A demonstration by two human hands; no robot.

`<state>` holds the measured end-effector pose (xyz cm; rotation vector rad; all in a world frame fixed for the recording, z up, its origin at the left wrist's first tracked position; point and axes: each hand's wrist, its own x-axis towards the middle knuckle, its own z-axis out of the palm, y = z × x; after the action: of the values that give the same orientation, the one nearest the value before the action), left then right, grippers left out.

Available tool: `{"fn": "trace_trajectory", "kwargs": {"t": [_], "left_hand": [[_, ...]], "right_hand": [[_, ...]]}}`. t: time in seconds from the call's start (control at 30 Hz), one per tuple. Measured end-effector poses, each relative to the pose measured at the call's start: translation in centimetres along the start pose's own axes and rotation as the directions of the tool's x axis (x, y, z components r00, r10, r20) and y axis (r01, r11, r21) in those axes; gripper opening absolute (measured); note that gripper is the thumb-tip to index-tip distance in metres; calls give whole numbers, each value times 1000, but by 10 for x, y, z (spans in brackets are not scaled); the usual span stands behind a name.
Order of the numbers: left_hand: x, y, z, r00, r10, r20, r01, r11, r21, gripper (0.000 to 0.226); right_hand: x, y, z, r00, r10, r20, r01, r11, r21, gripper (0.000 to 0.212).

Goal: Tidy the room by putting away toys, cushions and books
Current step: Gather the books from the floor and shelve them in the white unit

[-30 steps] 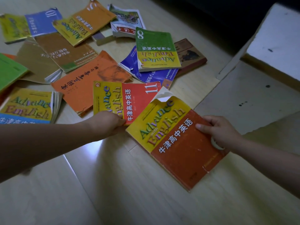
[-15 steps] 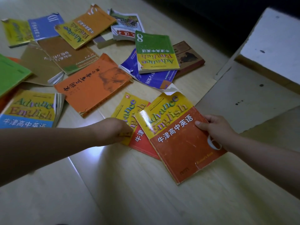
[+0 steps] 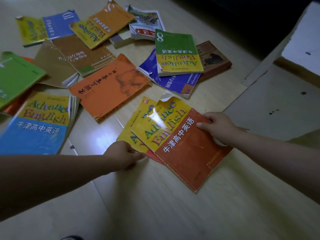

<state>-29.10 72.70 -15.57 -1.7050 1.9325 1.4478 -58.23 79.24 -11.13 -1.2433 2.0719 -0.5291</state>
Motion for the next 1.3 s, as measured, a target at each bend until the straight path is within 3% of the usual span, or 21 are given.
{"fn": "trace_trajectory", "kwargs": {"t": [0.17, 0.3, 0.43, 0.53, 0.63, 0.77, 0.93, 1.03, 1.13, 1.23, 1.3], "left_hand": [[2, 5, 6, 998, -41, -40, 36, 993, -114, 37], [2, 4, 7, 996, -58, -65, 47, 986, -160, 37], [6, 1, 6, 995, -53, -81, 42, 991, -124, 39], [12, 4, 3, 990, -35, -138, 22, 995, -97, 38], [17, 10, -3, 981, 24, -194, -23, 1000, 7, 38], [20, 16, -4, 960, 115, -255, -99, 992, 74, 35], [20, 21, -1, 949, 240, -203, -221, 969, 113, 39], [19, 21, 0, 946, 280, -165, -266, 959, 102, 35], [15, 19, -2, 937, 311, -157, -288, 945, 152, 24], [12, 11, -3, 927, 312, -207, -267, 939, 218, 22], [9, 2, -6, 916, 301, -266, -242, 942, 232, 21]], "right_hand": [[30, -19, 21, 991, -127, 52, 136, 956, -260, 23], [48, -25, 31, 990, -128, 59, 140, 904, -403, 27], [56, -20, 33, 987, -66, 147, 126, 883, -452, 31], [50, -13, 33, 990, -44, 134, 105, 865, -490, 34], [34, -2, 30, 984, -16, 175, 109, 833, -542, 29], [3, 13, 31, 976, 37, 215, 68, 886, -459, 41], [-29, 27, 43, 925, 126, 359, -69, 983, -168, 31], [-32, 28, 45, 924, 175, 341, -143, 983, -116, 26], [-32, 23, 45, 927, 236, 292, -146, 943, -298, 40], [-32, 10, 40, 974, 180, 135, -58, 780, -623, 52], [-31, -4, 39, 990, 81, 114, 4, 801, -599, 49]]}}
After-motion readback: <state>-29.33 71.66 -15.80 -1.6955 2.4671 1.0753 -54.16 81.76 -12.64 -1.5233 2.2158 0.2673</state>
